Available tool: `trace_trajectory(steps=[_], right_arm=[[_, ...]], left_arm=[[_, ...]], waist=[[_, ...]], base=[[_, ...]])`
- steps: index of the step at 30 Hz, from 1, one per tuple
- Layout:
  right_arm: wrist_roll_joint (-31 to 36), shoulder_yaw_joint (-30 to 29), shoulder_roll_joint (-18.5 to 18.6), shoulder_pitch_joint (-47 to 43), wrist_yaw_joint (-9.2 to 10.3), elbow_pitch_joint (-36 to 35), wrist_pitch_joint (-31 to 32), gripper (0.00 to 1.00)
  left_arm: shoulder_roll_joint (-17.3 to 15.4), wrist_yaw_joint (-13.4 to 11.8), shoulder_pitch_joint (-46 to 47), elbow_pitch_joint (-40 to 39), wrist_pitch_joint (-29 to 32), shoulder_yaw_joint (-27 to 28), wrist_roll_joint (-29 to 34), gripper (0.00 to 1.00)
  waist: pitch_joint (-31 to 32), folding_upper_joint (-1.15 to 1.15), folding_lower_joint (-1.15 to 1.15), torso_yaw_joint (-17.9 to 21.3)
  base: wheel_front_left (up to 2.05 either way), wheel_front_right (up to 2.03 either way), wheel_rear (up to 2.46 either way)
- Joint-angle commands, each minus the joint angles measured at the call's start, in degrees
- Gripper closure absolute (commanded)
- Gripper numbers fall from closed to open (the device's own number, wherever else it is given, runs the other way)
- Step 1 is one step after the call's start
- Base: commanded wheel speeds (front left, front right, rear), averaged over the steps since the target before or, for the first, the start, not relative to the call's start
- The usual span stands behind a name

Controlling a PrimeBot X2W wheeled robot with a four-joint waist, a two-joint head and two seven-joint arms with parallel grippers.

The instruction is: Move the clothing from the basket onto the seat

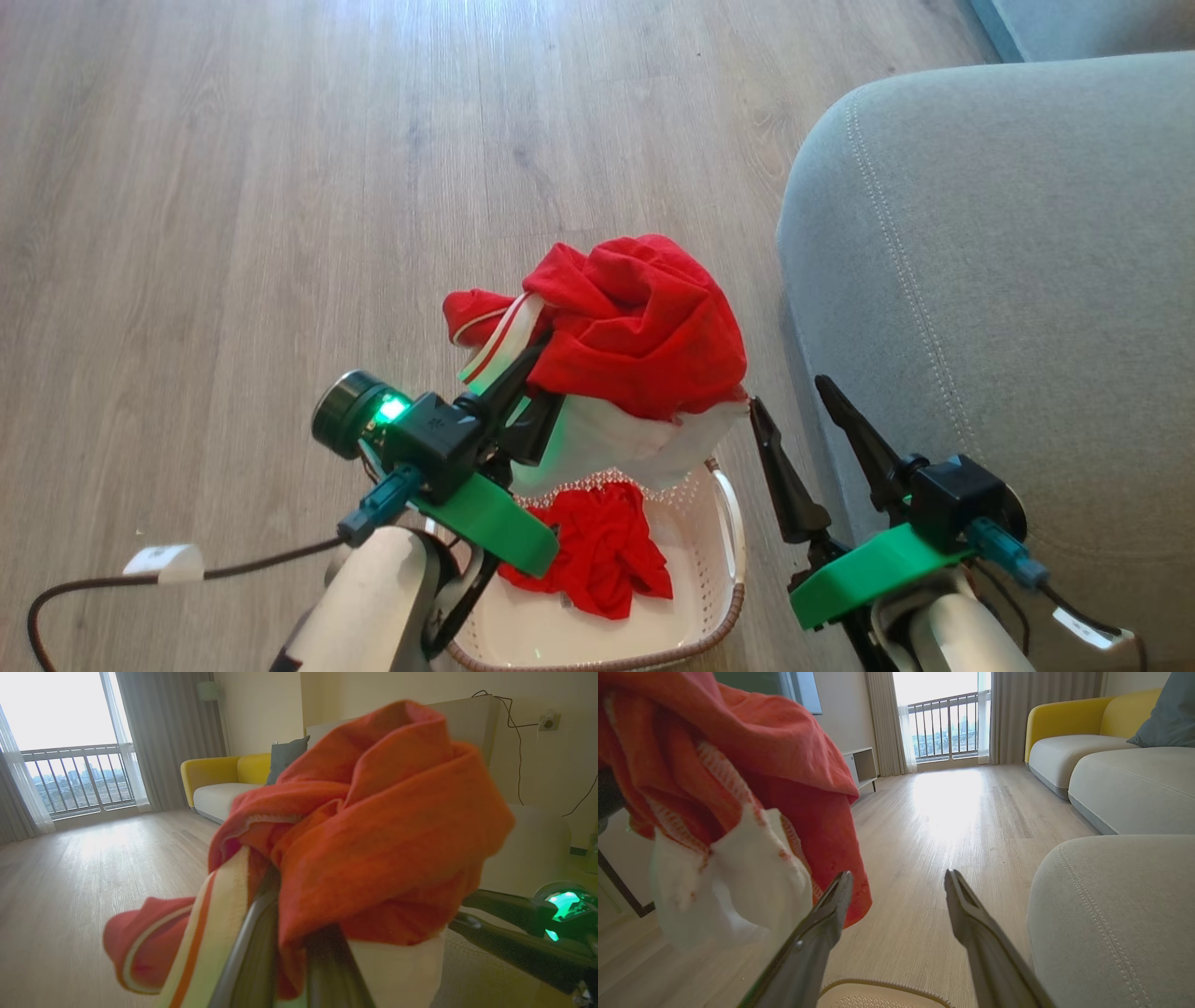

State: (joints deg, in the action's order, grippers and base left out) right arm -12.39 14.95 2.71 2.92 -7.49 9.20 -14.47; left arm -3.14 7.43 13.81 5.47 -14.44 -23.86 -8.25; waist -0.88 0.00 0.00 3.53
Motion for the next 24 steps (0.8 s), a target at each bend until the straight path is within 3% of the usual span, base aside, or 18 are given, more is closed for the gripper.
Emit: trace_trajectory(steps=[1,13,24], right_arm=[[-0.4,0.9,0.2,1.3,0.0,-1.7,-0.5,0.0],[-0.1,0.8,0.2,1.3,0.0,-1.8,-0.5,0.0],[-0.9,10.4,4.0,1.8,0.0,-6.4,-0.5,0.0]], left_arm=[[-0.4,0.0,2.7,-1.9,-0.6,2.4,-0.5,1.0],[-0.5,0.1,2.5,-1.6,-0.6,4.1,-0.4,1.0],[-0.7,0.1,3.2,-0.5,-0.6,5.7,0.1,1.0]], waist=[[0.0,0.0,0.0,0.0],[-0.4,0.0,0.0,0.8],[-1.2,0.0,0.0,1.8]], base=[[0.0,0.0,0.0],[0.0,0.0,0.0],[0.0,0.0,0.0]])
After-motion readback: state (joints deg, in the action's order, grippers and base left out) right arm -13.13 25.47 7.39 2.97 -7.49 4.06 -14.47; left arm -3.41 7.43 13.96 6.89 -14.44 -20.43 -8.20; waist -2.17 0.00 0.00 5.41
